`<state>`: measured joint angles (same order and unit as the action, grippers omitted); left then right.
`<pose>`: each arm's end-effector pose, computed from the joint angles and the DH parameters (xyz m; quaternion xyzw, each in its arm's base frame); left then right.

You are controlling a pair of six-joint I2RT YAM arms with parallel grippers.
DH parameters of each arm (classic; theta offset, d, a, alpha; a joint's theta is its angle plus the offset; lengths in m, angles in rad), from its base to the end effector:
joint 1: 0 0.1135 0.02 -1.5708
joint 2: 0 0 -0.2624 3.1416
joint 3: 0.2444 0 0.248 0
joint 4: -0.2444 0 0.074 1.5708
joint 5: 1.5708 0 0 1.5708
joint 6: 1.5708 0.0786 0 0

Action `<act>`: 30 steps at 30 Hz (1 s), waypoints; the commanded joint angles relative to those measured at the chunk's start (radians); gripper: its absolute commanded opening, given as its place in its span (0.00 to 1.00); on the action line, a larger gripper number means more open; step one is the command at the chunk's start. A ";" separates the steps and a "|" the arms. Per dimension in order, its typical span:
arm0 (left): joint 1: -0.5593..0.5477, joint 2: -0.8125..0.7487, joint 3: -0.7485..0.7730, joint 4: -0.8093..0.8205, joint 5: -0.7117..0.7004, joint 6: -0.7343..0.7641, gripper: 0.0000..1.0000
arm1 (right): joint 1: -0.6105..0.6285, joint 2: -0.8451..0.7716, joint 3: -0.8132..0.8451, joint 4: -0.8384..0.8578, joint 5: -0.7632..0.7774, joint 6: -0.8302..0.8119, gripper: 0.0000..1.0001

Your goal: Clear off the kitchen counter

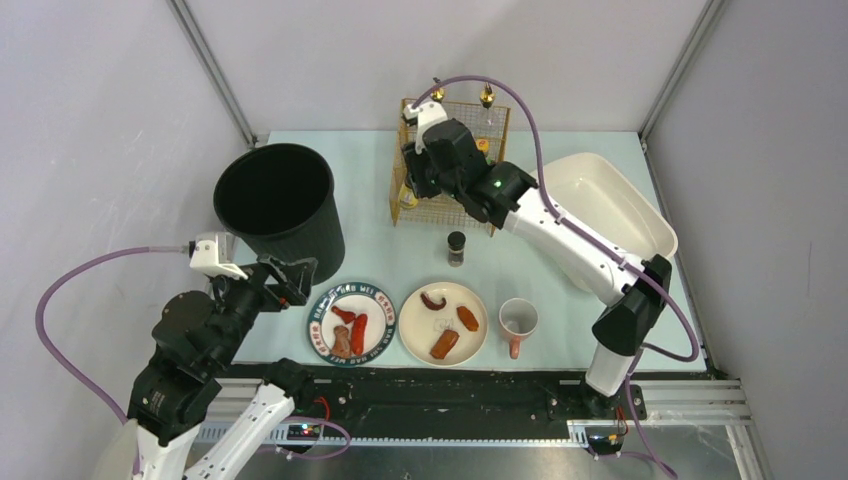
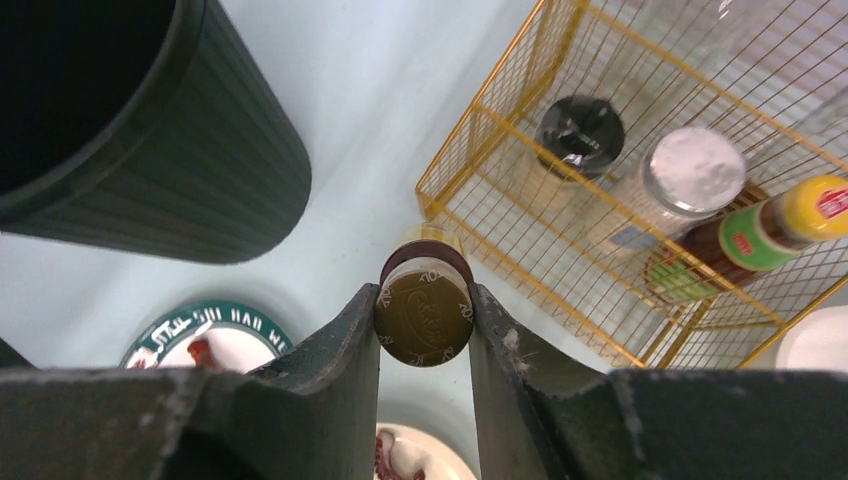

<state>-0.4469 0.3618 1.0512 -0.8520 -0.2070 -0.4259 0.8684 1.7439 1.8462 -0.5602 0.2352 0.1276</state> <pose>0.0710 -0.0161 0.3813 -0.0589 0.7588 -0.2008 0.6168 0.2940 0.3190 0.3897 -0.2475 0.8085 0.1630 0.5084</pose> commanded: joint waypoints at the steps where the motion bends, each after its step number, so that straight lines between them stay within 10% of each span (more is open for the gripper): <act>1: -0.003 0.013 0.031 0.012 -0.007 0.009 0.98 | -0.033 0.030 0.118 0.046 0.001 -0.008 0.00; 30: -0.003 -0.002 0.018 0.012 -0.009 0.016 0.98 | -0.113 0.367 0.358 -0.002 0.013 -0.004 0.00</act>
<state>-0.4469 0.3618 1.0512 -0.8520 -0.2070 -0.4252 0.7597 2.0922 2.1120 -0.5861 0.2379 0.1299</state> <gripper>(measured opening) 0.985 0.363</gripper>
